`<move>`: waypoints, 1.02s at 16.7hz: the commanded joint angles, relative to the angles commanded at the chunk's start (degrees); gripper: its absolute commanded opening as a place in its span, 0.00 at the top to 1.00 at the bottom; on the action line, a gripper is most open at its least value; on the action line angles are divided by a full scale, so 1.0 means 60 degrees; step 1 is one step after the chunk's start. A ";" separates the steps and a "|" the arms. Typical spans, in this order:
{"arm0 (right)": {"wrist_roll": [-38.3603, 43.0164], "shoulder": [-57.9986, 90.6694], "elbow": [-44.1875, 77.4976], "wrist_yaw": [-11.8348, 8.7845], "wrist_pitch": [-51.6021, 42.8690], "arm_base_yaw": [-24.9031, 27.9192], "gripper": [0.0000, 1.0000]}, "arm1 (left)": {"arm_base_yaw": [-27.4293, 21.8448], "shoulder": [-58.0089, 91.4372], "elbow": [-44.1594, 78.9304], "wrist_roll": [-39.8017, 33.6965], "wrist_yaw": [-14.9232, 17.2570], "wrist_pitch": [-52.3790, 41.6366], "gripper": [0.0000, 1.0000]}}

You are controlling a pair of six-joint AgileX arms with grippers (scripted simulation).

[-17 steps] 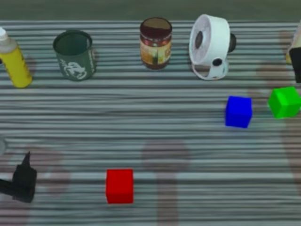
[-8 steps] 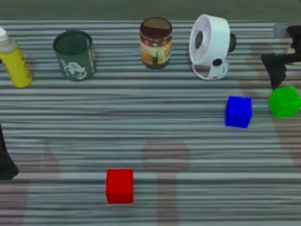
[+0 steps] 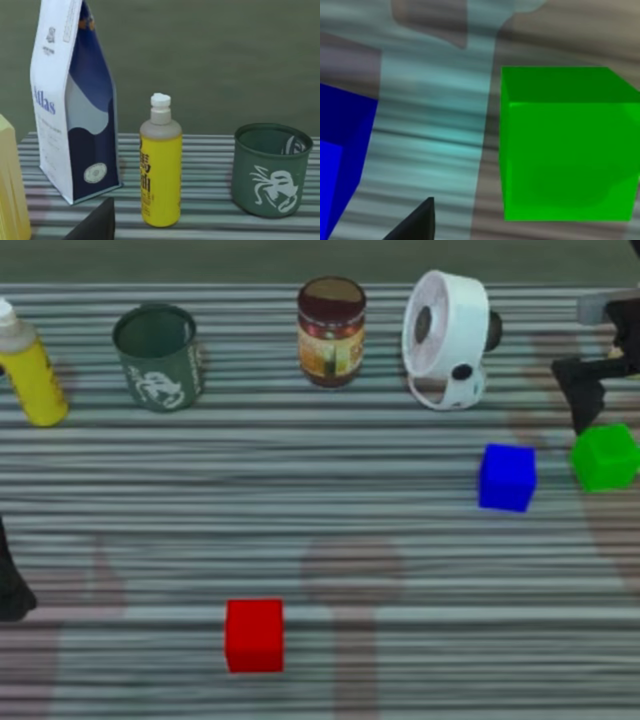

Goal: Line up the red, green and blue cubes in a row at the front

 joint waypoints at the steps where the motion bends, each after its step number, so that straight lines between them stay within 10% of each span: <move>1: -0.0004 0.0062 -0.0181 -0.0001 0.0227 0.0012 0.00 | 0.0000 0.0000 0.0000 0.0000 0.0000 0.0000 0.00; 12: 0.0037 0.0704 -0.1682 0.0006 0.2401 0.0046 0.00 | 0.0000 0.0000 0.0000 0.0000 0.0000 0.0000 0.00; 17: 0.0037 0.0704 -0.1682 0.0006 0.2401 0.0046 0.38 | 0.0000 0.0000 0.0000 0.0000 0.0000 0.0000 0.00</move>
